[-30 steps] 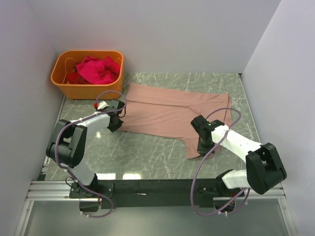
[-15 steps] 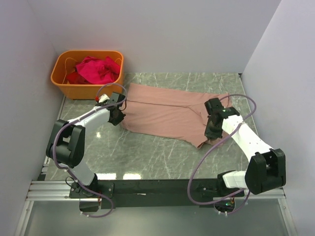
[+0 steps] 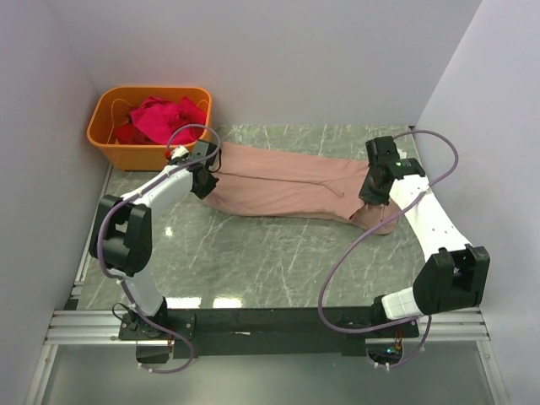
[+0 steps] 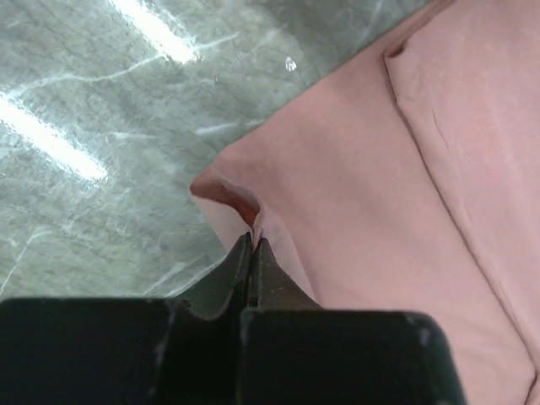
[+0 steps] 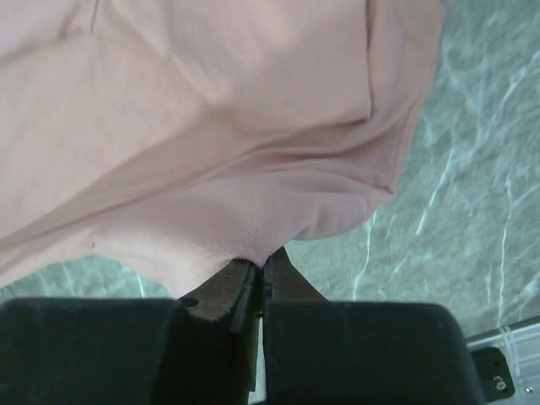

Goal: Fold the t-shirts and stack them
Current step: Fold the tshirt

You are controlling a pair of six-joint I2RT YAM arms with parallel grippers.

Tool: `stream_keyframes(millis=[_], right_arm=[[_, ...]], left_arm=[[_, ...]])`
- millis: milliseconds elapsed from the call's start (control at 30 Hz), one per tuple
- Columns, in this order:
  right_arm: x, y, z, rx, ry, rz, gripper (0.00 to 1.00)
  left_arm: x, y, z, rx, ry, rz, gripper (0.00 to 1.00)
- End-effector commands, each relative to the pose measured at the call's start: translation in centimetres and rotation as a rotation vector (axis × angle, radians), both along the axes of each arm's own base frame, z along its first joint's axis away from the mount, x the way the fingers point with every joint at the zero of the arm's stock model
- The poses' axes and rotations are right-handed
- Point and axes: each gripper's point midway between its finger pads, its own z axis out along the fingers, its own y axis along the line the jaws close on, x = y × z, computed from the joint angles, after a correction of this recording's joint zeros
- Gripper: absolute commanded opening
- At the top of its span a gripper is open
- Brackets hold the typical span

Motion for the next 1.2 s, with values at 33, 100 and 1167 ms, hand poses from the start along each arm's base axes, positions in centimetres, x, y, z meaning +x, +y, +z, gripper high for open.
stream_keyframes(millis=[33, 100, 1167], right_arm=[[3.0, -1.2, 1.5, -0.022, -0.079, -0.046, 0.00], [3.9, -1.2, 1.5, -0.014, -0.085, -0.045, 0.00], [17.6, -3.6, -3.0, -0.039, -0.011, -0.009, 0.03]], left_arm=[[1.9, 0.4, 1.6, 0.014, -0.047, 0.075, 0.01], [2.4, 0.5, 1.8, 0.016, -0.061, 0.097, 0.01], [9.5, -1.8, 4.0, 0.024, -0.226, 0.089, 0.44]])
